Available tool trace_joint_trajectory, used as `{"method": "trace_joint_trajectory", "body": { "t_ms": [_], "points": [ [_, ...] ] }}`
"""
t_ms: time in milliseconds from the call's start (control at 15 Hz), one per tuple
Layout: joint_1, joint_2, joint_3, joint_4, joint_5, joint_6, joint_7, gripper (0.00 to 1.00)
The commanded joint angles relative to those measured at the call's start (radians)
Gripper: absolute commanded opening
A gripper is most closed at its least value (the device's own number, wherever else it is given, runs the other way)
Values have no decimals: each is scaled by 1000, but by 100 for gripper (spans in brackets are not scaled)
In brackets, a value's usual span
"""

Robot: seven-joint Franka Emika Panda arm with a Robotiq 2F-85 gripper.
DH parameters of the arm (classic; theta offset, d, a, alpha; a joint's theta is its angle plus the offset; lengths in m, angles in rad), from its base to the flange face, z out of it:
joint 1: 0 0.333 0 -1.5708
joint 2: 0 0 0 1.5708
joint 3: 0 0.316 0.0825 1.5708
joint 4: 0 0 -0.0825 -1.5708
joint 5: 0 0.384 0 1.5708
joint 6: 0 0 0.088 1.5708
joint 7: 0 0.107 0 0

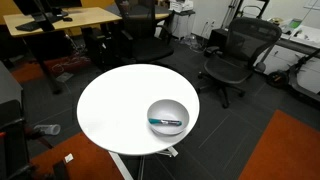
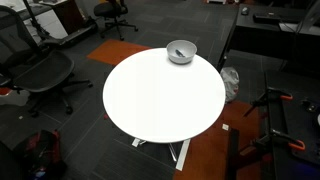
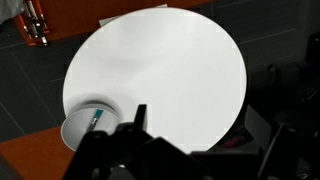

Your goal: Take the pen out of the bowl and put it on the table

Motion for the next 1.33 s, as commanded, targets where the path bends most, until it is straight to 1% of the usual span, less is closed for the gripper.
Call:
{"method": "trace_joint_trajectory", "body": {
  "t_ms": [0,400,733,1067,1267],
  "points": [
    [-10,1,9,3,6,-4,-5,100],
    [-10,1,9,3,6,-4,-5,100],
    [-39,48,17,22,-14,59,33,100],
    [-90,153,20,64,-46,162,96,100],
    [-116,231,17,104,-74,193,149,100]
  ]
}}
